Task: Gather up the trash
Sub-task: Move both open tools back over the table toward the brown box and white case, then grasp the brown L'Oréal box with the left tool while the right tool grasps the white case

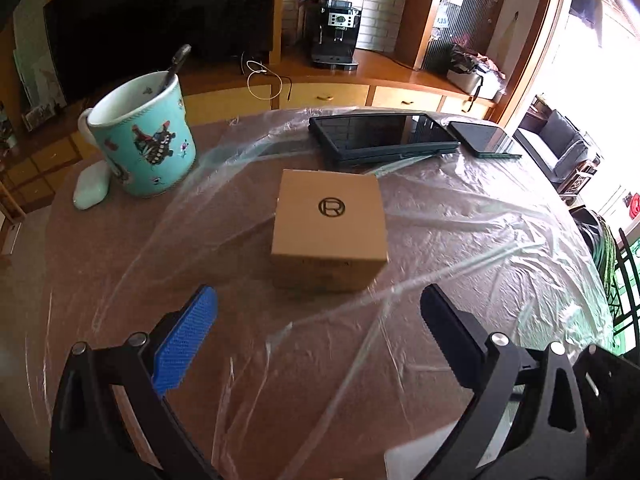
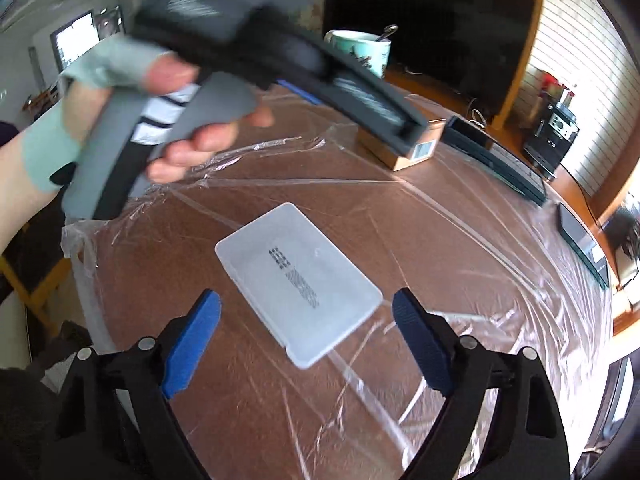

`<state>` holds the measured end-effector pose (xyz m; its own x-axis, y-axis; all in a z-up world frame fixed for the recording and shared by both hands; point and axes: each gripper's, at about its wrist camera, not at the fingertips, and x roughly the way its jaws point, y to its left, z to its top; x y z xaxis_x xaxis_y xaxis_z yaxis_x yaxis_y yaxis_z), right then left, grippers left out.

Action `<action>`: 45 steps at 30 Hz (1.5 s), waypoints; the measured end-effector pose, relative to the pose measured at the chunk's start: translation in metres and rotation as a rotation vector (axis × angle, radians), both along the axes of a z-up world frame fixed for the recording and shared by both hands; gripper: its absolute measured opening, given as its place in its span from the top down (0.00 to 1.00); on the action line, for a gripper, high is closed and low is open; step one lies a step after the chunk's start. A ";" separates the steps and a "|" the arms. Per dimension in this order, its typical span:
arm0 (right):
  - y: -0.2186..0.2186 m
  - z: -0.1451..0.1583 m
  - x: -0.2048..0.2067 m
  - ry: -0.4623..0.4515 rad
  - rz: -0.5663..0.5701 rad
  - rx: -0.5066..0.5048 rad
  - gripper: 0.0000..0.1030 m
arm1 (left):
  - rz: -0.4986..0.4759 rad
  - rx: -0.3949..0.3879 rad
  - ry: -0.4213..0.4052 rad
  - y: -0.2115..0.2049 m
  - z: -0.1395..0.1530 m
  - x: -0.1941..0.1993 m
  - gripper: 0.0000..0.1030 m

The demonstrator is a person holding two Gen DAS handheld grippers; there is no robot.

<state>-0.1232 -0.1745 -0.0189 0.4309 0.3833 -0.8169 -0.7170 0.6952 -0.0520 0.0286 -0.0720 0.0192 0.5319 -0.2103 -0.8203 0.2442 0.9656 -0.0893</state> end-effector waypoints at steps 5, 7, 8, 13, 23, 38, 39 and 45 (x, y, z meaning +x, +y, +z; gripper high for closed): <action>0.009 -0.009 0.010 0.042 0.024 -0.007 0.29 | -0.008 -0.005 0.006 -0.003 -0.006 0.017 0.02; 0.010 -0.009 0.014 0.062 0.036 0.011 0.32 | -0.011 -0.010 0.003 -0.005 -0.006 0.021 0.03; 0.010 -0.009 0.016 0.065 0.036 0.016 0.32 | -0.015 -0.008 0.003 -0.006 -0.007 0.023 0.04; 0.014 -0.008 0.015 0.074 0.052 0.011 0.32 | -0.021 0.017 0.022 -0.008 -0.014 0.035 0.15; 0.023 -0.005 0.020 0.076 0.039 0.006 0.47 | -0.012 0.052 0.030 -0.006 -0.022 0.044 0.30; -0.020 0.005 0.012 0.086 -0.122 0.127 0.47 | -0.022 0.041 -0.003 -0.005 -0.009 0.021 0.43; -0.025 0.005 0.012 0.086 -0.139 0.132 0.47 | -0.023 0.039 -0.005 -0.006 -0.008 0.018 0.43; -0.046 0.006 0.007 0.083 -0.231 0.163 0.47 | -0.033 0.025 -0.012 -0.009 -0.002 -0.002 0.43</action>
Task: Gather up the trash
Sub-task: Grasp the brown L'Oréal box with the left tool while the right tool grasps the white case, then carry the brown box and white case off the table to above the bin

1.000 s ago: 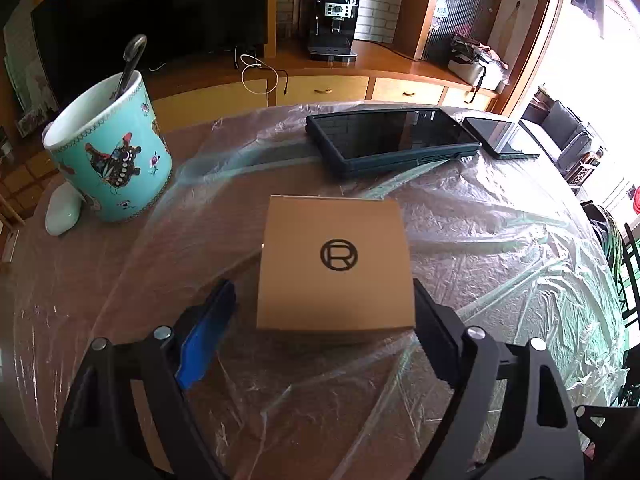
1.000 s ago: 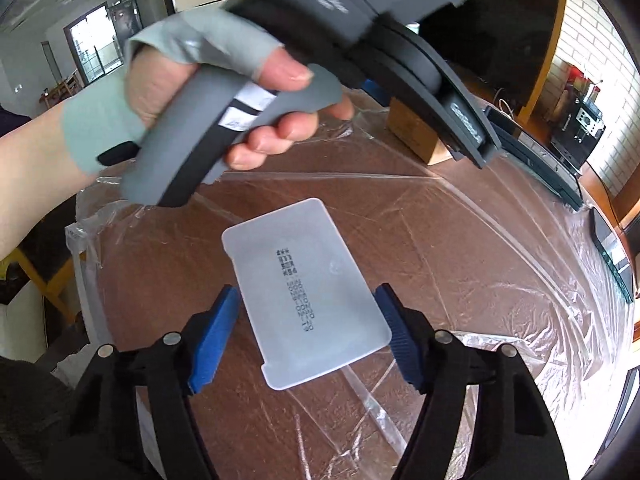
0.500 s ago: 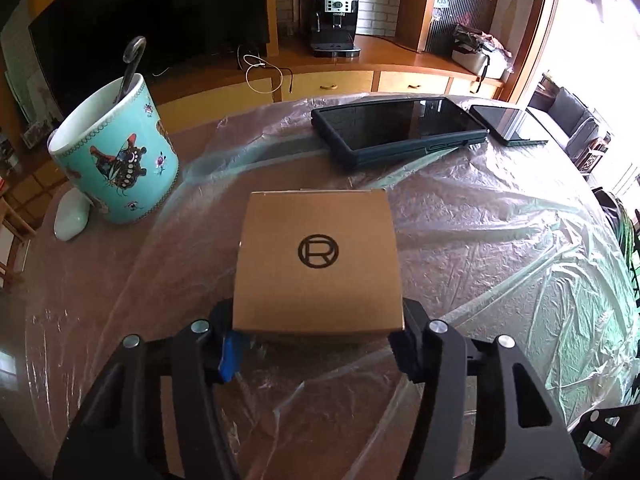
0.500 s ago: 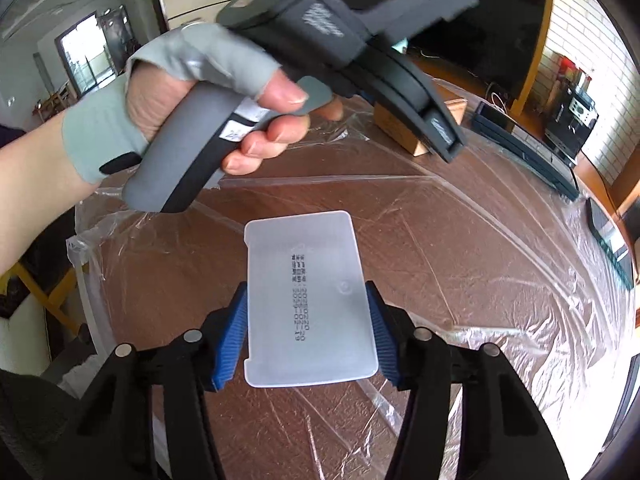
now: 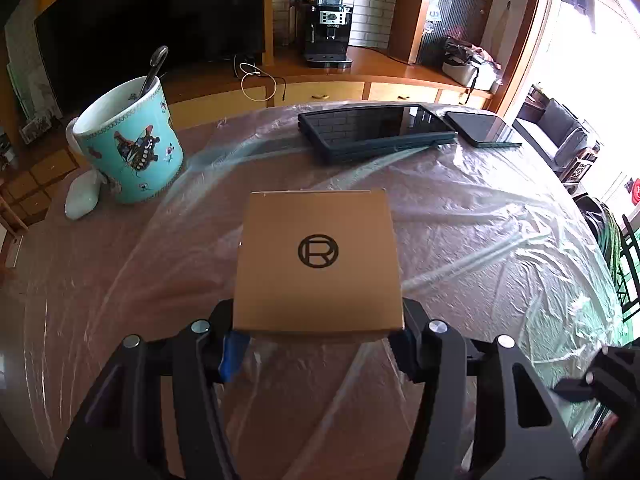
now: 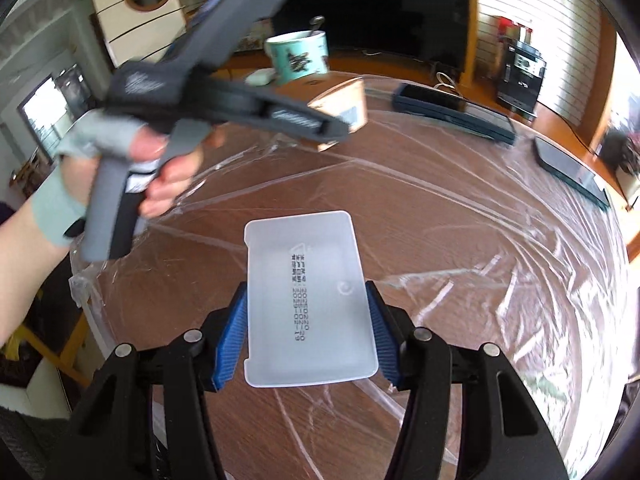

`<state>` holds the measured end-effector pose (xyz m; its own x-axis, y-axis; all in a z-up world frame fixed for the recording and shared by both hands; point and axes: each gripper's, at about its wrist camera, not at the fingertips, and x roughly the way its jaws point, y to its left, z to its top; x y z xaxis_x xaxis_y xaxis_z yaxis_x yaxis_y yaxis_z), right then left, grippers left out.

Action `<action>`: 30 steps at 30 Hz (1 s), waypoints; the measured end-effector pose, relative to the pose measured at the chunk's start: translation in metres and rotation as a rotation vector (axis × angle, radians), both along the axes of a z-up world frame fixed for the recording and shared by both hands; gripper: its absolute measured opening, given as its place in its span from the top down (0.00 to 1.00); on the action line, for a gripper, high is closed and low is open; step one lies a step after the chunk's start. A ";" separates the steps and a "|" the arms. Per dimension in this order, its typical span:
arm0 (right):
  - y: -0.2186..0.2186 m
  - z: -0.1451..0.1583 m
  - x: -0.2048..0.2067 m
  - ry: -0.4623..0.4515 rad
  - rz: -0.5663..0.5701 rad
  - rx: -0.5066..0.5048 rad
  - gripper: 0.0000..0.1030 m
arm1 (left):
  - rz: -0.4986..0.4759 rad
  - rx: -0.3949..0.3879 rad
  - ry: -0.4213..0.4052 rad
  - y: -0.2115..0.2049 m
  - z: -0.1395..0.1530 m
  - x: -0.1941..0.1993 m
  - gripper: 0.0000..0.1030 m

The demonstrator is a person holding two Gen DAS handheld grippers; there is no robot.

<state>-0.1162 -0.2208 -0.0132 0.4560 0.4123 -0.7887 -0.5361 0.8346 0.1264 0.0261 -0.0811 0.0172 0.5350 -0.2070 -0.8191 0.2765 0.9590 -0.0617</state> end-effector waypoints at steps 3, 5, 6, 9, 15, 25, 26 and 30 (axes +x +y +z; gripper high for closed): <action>-0.012 0.000 0.000 0.007 -0.031 0.020 0.47 | -0.012 -0.001 -0.015 -0.002 0.005 -0.014 0.43; -0.019 0.001 -0.001 0.003 -0.051 0.026 0.47 | -0.021 -0.009 -0.018 -0.002 0.008 -0.025 0.43; -0.021 0.002 -0.003 0.002 -0.057 0.029 0.47 | -0.024 -0.012 -0.022 -0.002 0.009 -0.030 0.43; -0.026 0.005 -0.006 -0.005 -0.073 0.039 0.47 | -0.031 -0.028 -0.029 -0.001 0.014 -0.046 0.43; -0.036 0.009 -0.014 -0.015 -0.094 0.064 0.47 | -0.046 -0.045 -0.056 0.003 0.024 -0.080 0.43; -0.048 0.014 -0.030 -0.010 -0.103 0.106 0.47 | -0.080 -0.067 -0.079 0.006 0.032 -0.132 0.43; -0.048 0.015 -0.034 -0.014 -0.099 0.107 0.47 | -0.086 -0.066 -0.081 0.005 0.032 -0.138 0.43; -0.050 0.019 -0.050 -0.031 -0.083 0.113 0.47 | -0.109 -0.066 -0.089 0.004 0.033 -0.158 0.43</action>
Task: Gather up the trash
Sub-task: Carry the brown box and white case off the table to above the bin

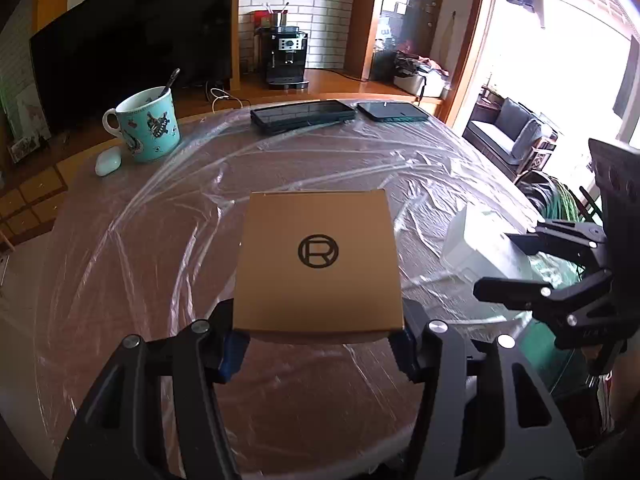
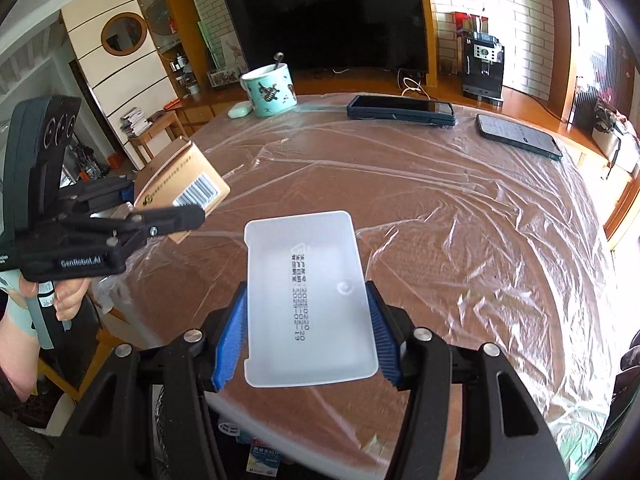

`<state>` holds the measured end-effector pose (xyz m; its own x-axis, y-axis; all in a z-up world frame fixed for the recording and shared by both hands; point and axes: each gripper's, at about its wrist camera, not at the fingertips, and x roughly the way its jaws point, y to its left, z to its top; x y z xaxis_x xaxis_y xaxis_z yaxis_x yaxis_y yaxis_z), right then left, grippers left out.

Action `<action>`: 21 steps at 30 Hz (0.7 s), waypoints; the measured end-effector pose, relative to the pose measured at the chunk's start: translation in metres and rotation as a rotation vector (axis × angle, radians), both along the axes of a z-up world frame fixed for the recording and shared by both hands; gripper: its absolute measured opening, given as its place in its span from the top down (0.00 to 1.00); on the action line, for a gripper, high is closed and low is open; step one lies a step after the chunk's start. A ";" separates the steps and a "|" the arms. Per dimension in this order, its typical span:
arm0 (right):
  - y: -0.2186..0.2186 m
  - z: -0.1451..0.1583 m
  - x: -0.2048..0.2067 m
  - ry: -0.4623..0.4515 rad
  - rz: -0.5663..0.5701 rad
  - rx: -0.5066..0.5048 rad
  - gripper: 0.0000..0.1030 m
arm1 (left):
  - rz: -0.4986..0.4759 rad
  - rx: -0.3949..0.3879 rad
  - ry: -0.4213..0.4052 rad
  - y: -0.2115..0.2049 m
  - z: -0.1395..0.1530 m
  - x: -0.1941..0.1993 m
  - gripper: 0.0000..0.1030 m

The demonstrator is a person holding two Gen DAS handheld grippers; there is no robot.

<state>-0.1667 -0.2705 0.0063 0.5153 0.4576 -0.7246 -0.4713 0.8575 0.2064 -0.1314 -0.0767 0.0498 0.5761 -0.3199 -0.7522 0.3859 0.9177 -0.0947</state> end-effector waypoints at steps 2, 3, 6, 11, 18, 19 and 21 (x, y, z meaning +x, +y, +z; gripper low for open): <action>-0.001 0.002 -0.008 -0.009 0.003 0.002 0.47 | -0.009 0.004 -0.005 -0.001 0.000 -0.012 0.43; -0.003 0.003 -0.013 -0.011 0.005 0.006 0.47 | -0.010 0.006 -0.006 -0.001 -0.001 -0.016 0.43; -0.005 0.004 -0.025 -0.016 0.010 0.015 0.47 | -0.020 0.011 -0.015 -0.002 -0.001 -0.033 0.43; -0.010 0.005 -0.046 -0.022 0.015 0.028 0.47 | -0.045 -0.006 -0.023 -0.002 0.001 -0.061 0.43; -0.011 0.005 -0.077 -0.024 0.049 0.038 0.47 | -0.098 -0.019 -0.026 -0.006 0.004 -0.095 0.43; -0.011 0.005 -0.081 -0.023 0.053 0.040 0.47 | -0.106 -0.022 -0.025 -0.007 0.004 -0.099 0.43; -0.011 0.004 -0.088 -0.021 0.062 0.041 0.47 | -0.124 -0.027 -0.024 -0.008 0.005 -0.108 0.43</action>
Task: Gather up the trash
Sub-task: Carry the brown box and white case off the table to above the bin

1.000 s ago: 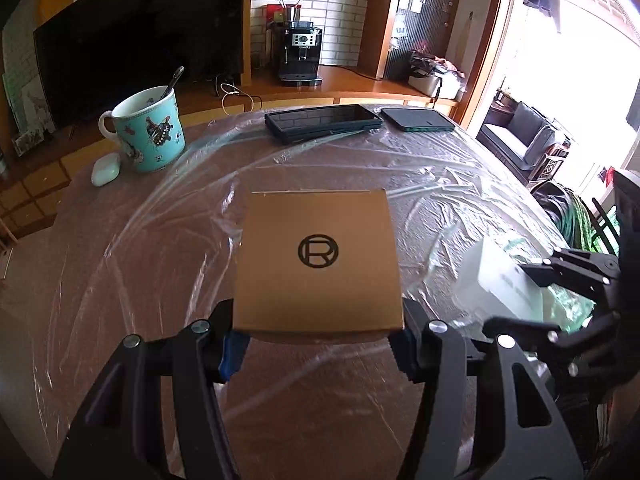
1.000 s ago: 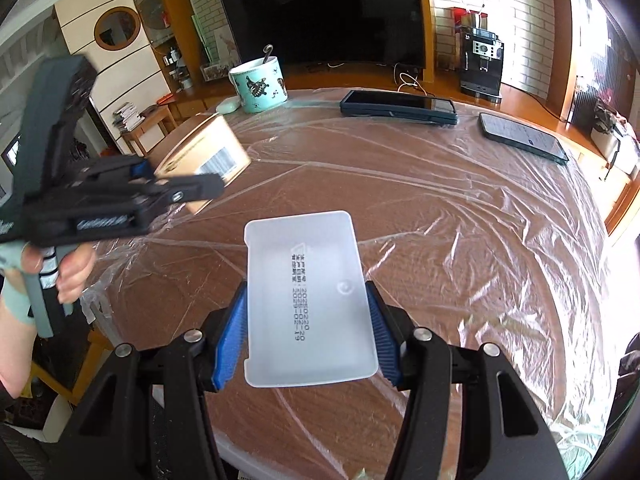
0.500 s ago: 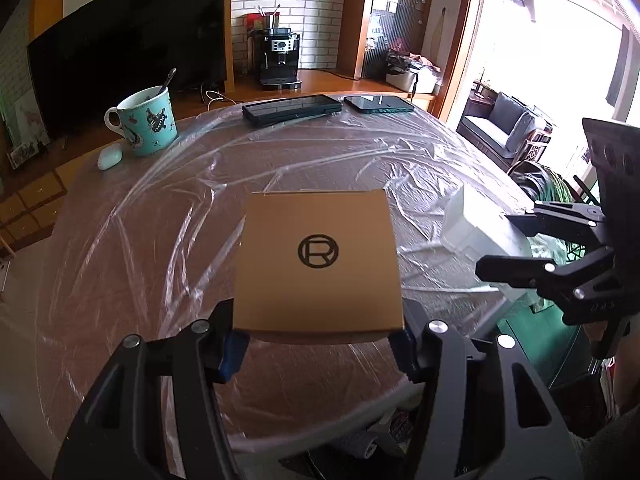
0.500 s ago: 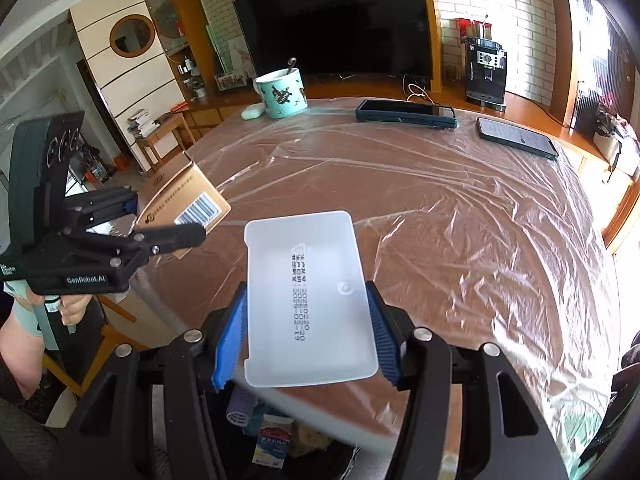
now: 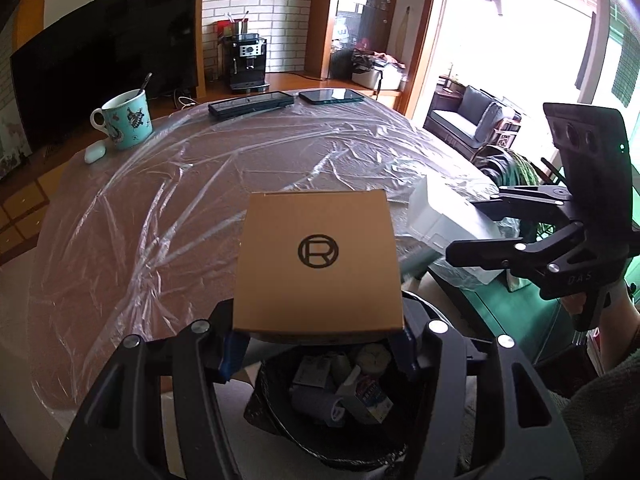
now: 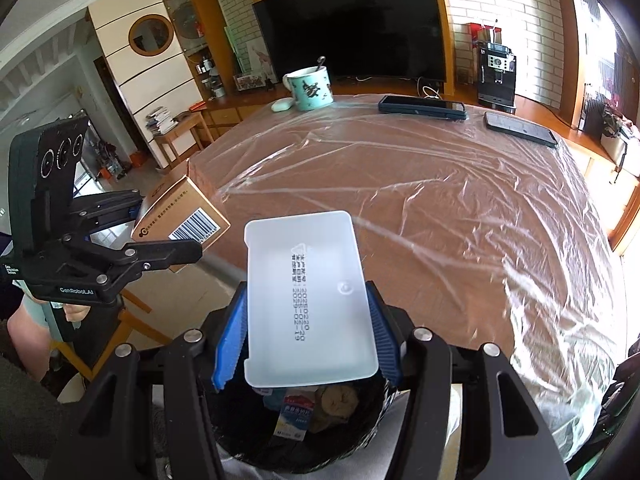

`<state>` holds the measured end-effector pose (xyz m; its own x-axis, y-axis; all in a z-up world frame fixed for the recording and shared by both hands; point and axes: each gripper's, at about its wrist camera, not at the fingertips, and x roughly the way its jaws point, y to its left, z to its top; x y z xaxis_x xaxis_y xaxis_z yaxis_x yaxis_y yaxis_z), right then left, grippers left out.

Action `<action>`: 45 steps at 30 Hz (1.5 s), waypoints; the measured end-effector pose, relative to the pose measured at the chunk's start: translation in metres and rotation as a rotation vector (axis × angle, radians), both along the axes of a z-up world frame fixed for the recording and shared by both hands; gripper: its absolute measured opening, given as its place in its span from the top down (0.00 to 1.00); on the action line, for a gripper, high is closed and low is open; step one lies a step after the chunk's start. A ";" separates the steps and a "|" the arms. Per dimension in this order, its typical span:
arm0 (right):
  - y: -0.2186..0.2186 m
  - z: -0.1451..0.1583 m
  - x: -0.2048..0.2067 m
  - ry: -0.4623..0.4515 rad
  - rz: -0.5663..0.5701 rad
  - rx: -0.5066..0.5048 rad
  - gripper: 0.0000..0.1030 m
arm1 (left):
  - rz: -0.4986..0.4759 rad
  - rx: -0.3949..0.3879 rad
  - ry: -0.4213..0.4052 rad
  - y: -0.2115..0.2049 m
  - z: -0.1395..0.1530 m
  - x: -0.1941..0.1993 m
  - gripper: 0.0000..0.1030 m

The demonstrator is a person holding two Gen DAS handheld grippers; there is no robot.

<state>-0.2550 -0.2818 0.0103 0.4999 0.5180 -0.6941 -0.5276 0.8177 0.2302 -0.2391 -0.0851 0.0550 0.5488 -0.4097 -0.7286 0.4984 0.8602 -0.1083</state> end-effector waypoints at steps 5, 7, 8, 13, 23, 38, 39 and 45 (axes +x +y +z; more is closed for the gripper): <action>-0.002 -0.004 -0.015 0.004 0.008 -0.014 0.47 | -0.036 0.018 0.018 -0.006 -0.006 -0.015 0.43; -0.002 -0.008 -0.020 0.013 0.013 -0.018 0.47 | -0.045 0.023 0.032 -0.007 -0.010 -0.019 0.43; -0.002 -0.010 -0.023 0.016 0.016 -0.022 0.47 | -0.053 0.028 0.044 -0.008 -0.013 -0.022 0.43; 0.002 -0.021 -0.034 0.034 0.026 -0.049 0.47 | -0.073 0.051 0.077 -0.011 -0.027 -0.029 0.43; 0.009 -0.048 -0.042 0.091 0.026 -0.088 0.47 | -0.074 0.100 0.143 -0.018 -0.059 -0.035 0.43; 0.016 -0.089 -0.035 0.152 0.006 -0.164 0.47 | -0.064 0.178 0.213 -0.027 -0.103 -0.028 0.43; 0.017 -0.091 -0.034 0.155 0.002 -0.169 0.47 | -0.063 0.182 0.217 -0.027 -0.106 -0.026 0.43; 0.020 -0.104 -0.031 0.177 -0.007 -0.186 0.47 | -0.062 0.204 0.239 -0.031 -0.120 -0.022 0.43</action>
<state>-0.2856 -0.2617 -0.0941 0.3653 0.3697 -0.8543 -0.4863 0.8583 0.1635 -0.2606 -0.1165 -0.0651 0.3311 -0.2694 -0.9043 0.5314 0.8452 -0.0573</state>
